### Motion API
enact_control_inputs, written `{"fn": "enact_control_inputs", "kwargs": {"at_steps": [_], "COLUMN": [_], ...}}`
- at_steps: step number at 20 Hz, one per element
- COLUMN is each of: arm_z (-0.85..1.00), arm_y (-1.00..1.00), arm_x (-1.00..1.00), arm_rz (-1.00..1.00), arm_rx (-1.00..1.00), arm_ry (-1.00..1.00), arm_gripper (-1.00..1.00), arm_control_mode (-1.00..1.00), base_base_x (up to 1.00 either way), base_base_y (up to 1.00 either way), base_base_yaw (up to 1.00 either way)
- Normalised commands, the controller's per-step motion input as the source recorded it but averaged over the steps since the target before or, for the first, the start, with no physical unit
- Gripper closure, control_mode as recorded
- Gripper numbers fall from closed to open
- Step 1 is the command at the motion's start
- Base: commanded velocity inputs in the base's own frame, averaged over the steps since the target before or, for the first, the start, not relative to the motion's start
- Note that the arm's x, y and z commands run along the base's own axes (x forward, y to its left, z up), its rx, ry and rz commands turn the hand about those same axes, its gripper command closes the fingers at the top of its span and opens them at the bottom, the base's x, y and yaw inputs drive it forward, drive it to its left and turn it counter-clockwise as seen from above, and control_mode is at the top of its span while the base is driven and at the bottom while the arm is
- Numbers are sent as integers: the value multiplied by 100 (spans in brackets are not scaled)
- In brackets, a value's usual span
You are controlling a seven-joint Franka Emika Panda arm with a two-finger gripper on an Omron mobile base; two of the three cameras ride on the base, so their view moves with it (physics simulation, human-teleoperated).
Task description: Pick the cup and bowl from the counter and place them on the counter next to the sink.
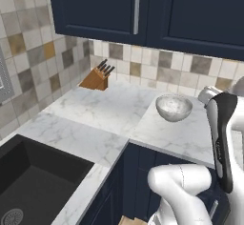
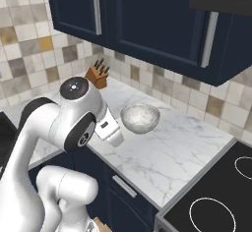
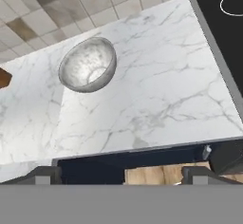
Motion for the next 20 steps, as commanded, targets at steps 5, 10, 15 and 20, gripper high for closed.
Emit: {"fn": "enact_control_inputs", "kwargs": {"at_steps": [5, 10, 15, 20], "arm_z": [-19, -27, -33, -4], "arm_y": [-9, -17, -28, -24], "arm_x": [49, 32, 20, 14], "arm_rz": [-16, -14, -2, 0], "arm_rx": [0, 3, 15, 12], "arm_ry": [0, 0, -1, 2], "arm_gripper": [-100, -100, -100, -100], "arm_control_mode": [-100, -100, -100, -100], "base_base_x": [0, 0, 0, 0], "base_base_y": [0, 0, 0, 0], "base_base_yaw": [0, 0, 0, 0]}}
